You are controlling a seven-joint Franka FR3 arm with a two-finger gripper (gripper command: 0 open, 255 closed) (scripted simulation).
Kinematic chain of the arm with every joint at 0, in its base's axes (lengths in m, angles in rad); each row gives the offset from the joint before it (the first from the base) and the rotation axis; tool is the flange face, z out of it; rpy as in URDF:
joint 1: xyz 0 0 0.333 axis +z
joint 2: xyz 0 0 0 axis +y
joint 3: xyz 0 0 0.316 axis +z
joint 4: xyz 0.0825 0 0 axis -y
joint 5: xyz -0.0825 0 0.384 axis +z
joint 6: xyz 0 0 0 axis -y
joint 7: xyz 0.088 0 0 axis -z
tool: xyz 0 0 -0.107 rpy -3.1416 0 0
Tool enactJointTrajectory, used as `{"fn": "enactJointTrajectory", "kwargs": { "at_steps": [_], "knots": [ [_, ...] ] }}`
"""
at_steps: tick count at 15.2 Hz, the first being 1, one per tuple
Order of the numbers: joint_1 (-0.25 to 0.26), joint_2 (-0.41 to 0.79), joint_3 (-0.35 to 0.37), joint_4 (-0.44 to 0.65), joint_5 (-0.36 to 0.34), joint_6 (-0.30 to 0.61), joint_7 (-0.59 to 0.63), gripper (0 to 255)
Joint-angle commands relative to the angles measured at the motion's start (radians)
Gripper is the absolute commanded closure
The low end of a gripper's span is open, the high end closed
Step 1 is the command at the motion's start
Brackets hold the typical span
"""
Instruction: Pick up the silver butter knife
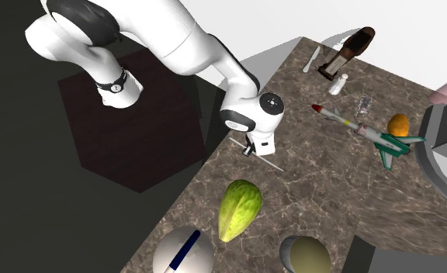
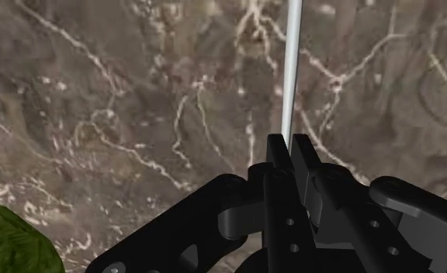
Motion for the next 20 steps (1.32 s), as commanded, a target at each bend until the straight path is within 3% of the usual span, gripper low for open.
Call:
{"fn": "enactJointTrajectory", "kwargs": {
  "at_steps": [1,20],
  "knots": [
    [0.000,0.000,0.000,0.000,0.000,0.000,0.000,255],
    [-0.031,-0.161,0.041,-0.038,0.043,-0.122,-0.025,255]
  ]
}}
